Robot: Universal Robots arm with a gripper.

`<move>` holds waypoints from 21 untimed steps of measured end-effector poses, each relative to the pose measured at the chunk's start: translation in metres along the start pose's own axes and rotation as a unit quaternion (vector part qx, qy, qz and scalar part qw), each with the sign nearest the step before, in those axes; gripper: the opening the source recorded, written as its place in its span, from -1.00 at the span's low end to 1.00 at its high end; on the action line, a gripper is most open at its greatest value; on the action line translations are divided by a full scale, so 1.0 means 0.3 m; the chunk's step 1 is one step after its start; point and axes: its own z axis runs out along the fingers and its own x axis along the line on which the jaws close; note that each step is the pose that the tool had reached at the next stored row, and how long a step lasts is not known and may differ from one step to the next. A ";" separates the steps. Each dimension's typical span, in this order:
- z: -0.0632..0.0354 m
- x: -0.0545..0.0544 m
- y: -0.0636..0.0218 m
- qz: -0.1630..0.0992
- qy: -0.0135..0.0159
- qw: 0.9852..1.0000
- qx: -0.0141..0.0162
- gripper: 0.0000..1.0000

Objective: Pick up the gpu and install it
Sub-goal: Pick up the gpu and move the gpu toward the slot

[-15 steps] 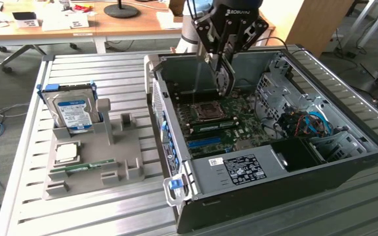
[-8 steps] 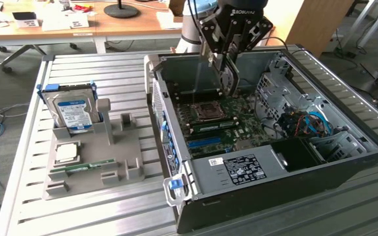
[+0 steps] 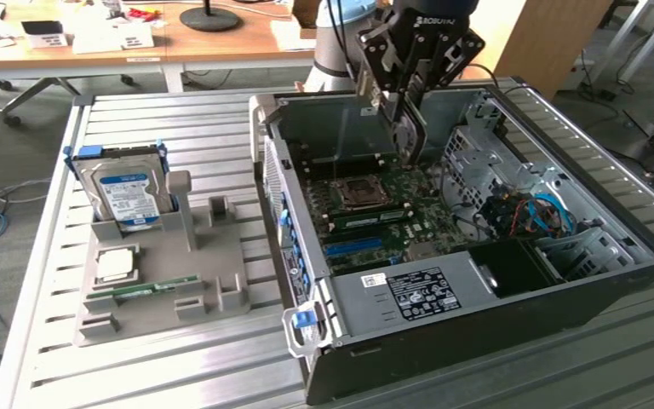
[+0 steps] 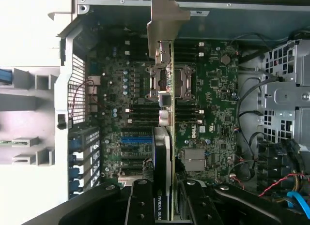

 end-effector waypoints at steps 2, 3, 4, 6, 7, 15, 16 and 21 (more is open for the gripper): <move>0.000 -0.014 0.000 0.000 0.000 1.000 0.000 -0.46; 0.000 -0.020 0.000 0.000 0.000 1.000 0.000 -0.46; 0.001 -0.026 0.000 0.000 0.000 1.000 0.000 -0.46; 0.001 -0.039 0.001 0.000 0.000 1.000 0.000 -0.46; 0.001 -0.045 0.001 0.000 0.000 1.000 0.000 -0.46; 0.002 -0.088 0.001 0.000 0.000 1.000 0.000 -0.46; 0.002 -0.091 0.001 0.000 0.000 1.000 0.000 -0.46; 0.002 -0.108 0.001 0.000 0.000 1.000 0.000 -0.46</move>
